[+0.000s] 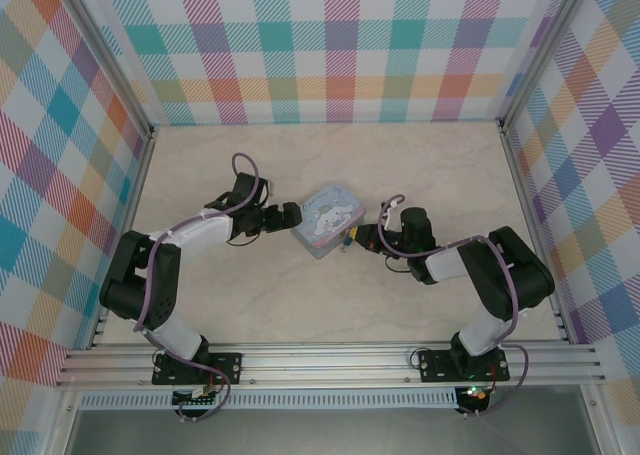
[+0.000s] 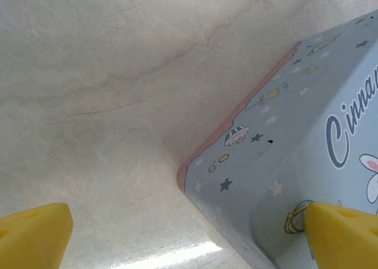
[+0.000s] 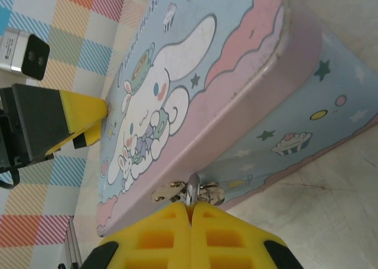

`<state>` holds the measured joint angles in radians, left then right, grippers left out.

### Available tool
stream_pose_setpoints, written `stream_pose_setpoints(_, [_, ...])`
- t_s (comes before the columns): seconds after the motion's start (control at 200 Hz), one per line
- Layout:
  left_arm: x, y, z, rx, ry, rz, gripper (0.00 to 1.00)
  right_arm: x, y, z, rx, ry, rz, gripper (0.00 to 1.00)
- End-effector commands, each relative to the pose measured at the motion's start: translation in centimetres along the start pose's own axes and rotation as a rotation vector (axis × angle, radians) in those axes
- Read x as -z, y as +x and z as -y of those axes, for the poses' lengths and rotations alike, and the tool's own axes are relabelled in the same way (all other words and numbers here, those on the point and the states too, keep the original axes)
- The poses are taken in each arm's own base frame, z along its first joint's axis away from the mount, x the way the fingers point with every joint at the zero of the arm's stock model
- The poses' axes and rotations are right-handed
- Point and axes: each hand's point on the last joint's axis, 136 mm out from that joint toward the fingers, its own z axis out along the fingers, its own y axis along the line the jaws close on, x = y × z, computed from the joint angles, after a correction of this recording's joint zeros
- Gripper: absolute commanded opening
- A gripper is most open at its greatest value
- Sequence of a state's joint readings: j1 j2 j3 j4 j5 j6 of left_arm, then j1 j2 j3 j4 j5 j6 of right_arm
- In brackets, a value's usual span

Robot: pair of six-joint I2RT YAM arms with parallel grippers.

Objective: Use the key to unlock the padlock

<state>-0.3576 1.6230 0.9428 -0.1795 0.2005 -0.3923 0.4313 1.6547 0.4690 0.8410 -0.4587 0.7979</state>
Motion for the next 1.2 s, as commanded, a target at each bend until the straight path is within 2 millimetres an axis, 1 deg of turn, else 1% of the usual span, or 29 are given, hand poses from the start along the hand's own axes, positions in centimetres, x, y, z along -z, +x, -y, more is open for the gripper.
stream_pose_setpoints(0.0, [-0.5,2.8,-2.7,0.013,-0.103,-0.075,1.0,0.8,-1.3,-1.4,0.065,-0.015,0.048,0.01])
stream_pose_setpoints(0.135, [-0.4,2.3,-2.2,0.011,-0.087,-0.066,1.0,1.5,-0.7,-0.9,0.096,0.044,0.019,0.01])
stream_pose_setpoints(0.19, [-0.3,2.0,-1.8,0.011,-0.072,-0.064,1.0,2.0,-1.0,-1.0,0.121,0.064,0.026,0.01])
stream_pose_setpoints(0.205, [-0.3,1.9,-1.6,0.01,-0.063,-0.061,1.0,2.1,-0.6,-0.6,0.115,0.085,0.007,0.01])
stream_pose_setpoints(0.265, [-0.1,1.4,-0.7,0.005,-0.026,-0.051,1.0,2.7,-0.3,-0.3,0.132,0.121,-0.007,0.01])
stream_pose_setpoints(0.35, [0.4,0.6,0.6,0.002,0.027,-0.032,1.0,3.7,-0.3,-0.5,0.175,0.166,-0.02,0.01])
stream_pose_setpoints(0.465, [1.8,-1.1,2.1,-0.001,0.077,0.027,1.0,5.6,-0.3,-1.2,0.232,0.224,-0.04,0.01])
stream_pose_setpoints(0.57, [3.7,-2.7,3.5,-0.015,0.118,0.098,1.0,7.4,-0.2,-2.0,0.276,0.273,-0.067,0.02])
stream_pose_setpoints(0.69, [6.6,-4.4,4.8,-0.042,0.159,0.198,1.0,9.4,0.4,-3.5,0.305,0.293,-0.122,0.03])
stream_pose_setpoints(0.76, [8.4,-5.0,5.4,-0.066,0.178,0.255,1.0,10.4,0.7,-4.0,0.303,0.312,-0.151,0.03])
stream_pose_setpoints(0.85, [10.8,-5.4,5.9,-0.091,0.198,0.331,1.0,11.4,1.4,-4.2,0.279,0.341,-0.205,0.03])
stream_pose_setpoints(0.935, [13.1,-5.5,5.8,-0.101,0.201,0.408,1.0,11.9,2.1,-4.4,0.241,0.359,-0.255,0.03])
stream_pose_setpoints(1.045, [15.8,-5.3,5.3,-0.109,0.196,0.502,1.0,11.9,3.3,-4.4,0.16,0.363,-0.32,0.02])
stream_pose_setpoints(1.195, [18.6,-4.4,4.9,-0.135,0.208,0.591,1.0,11.5,4.5,-4.1,0.062,0.38,-0.386,0.02])
